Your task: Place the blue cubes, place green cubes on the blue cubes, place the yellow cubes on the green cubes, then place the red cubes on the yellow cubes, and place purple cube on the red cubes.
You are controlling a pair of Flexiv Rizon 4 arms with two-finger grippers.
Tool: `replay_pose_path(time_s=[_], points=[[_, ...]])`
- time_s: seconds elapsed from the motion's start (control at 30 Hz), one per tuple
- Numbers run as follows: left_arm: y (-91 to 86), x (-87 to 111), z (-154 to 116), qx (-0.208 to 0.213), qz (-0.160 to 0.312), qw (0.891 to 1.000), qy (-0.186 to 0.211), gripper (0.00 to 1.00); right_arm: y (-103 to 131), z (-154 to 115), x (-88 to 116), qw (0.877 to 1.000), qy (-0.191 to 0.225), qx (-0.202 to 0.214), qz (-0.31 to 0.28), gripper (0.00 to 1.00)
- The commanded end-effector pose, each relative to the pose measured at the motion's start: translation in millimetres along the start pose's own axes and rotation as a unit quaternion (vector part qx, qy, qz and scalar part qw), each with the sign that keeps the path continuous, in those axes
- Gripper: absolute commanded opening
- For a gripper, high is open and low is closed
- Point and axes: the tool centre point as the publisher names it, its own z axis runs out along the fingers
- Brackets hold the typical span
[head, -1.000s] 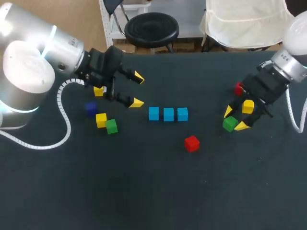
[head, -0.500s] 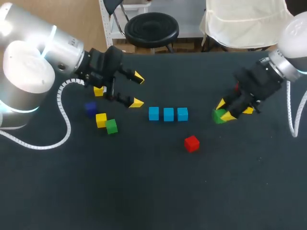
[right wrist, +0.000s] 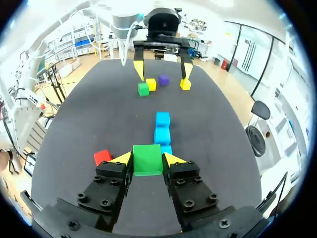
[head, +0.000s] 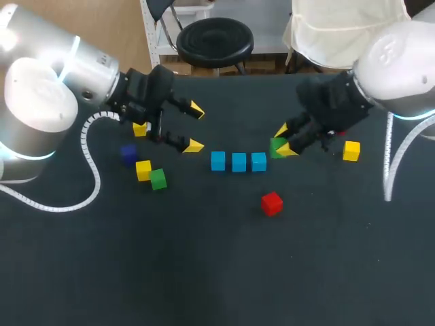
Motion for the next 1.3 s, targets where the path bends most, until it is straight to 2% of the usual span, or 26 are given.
replay_pose_path(time_s=[0.03,0.57,0.6,0.7,0.8,0.9,1.1,1.3], points=[[0.6,0.8,0.2,0.000,0.001,1.000,-0.001,1.00,-2.2,1.8,0.1,1.000,0.003,-0.001,0.001,0.00],[0.6,0.8,0.2,0.000,0.001,1.000,-0.001,1.00,-2.2,1.8,0.1,1.000,0.003,-0.001,0.001,0.00],[0.6,0.8,0.2,0.000,0.001,1.000,-0.001,1.00,-2.9,5.1,-5.4,1.000,-0.015,-0.002,0.003,0.00],[0.6,0.8,0.2,0.000,0.001,1.000,-0.001,1.00,-5.1,12.8,-26.5,0.999,-0.028,-0.008,0.012,0.00],[0.6,0.8,0.2,0.000,0.001,1.000,-0.001,1.00,-5.6,18.5,-42.8,0.999,-0.029,-0.008,0.025,0.00],[0.6,0.8,0.2,0.000,0.001,1.000,-0.001,1.00,-3.1,24.3,-48.3,0.999,-0.017,-0.005,0.038,0.00],[0.6,0.8,0.2,0.000,0.001,1.000,-0.001,1.00,1.0,38.6,-38.5,0.998,-0.015,-0.013,0.060,0.00],[0.6,0.8,0.2,0.000,0.001,1.000,-0.001,1.00,4.9,45.1,-25.8,0.997,-0.021,-0.002,0.068,0.00]])
